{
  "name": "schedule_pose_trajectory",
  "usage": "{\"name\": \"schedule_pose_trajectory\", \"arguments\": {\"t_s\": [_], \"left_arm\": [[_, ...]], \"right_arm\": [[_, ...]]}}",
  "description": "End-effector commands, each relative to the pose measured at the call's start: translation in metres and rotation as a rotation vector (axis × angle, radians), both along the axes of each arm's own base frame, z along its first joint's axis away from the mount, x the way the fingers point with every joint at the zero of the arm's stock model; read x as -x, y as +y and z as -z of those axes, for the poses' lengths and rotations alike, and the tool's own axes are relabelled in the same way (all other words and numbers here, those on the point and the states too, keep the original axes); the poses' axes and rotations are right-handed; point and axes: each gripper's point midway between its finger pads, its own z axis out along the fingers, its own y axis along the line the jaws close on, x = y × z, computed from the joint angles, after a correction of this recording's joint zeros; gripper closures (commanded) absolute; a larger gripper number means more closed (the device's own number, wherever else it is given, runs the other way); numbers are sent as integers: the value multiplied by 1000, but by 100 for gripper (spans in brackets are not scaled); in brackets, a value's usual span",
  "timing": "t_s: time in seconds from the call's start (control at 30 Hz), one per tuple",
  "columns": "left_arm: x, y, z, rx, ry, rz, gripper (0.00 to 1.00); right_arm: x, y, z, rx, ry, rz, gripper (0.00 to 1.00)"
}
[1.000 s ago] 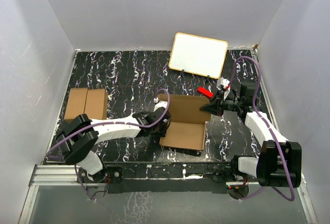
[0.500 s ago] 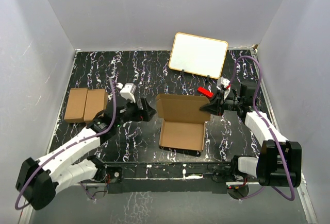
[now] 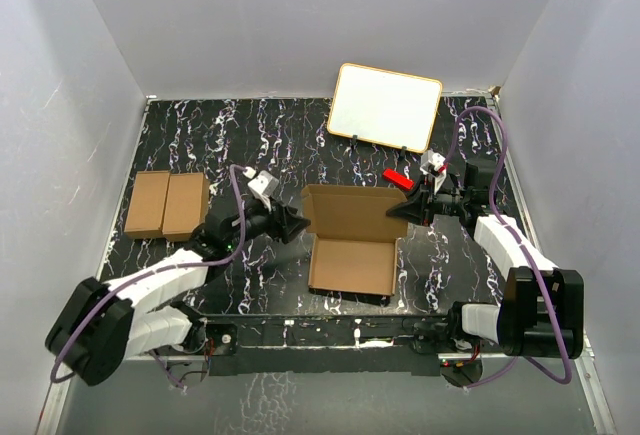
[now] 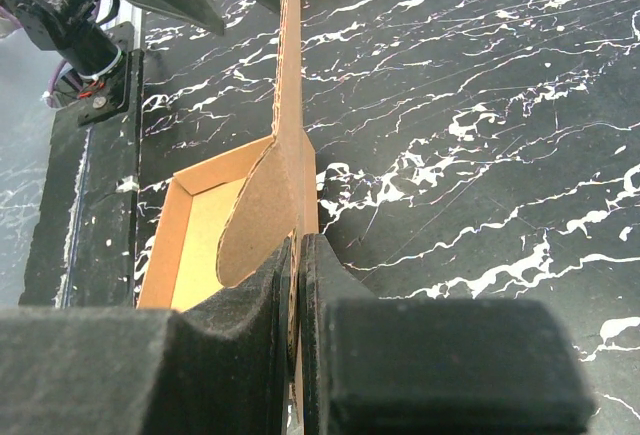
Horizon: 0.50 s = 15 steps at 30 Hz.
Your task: Fold the paper box
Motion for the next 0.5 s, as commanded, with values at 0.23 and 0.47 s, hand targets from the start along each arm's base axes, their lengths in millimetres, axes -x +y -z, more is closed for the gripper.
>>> {"name": "schedule_pose_trajectory", "arguments": {"t_s": [0.23,0.47], "left_arm": [[-26,-21,-20,61,-96,122,66],[-30,-31,-17,61,-88,188,96]], "right_arm": [[-3,3,-18,-22,-109,-53,92],[-3,2,-18,-21,-110,-52,92]]}}
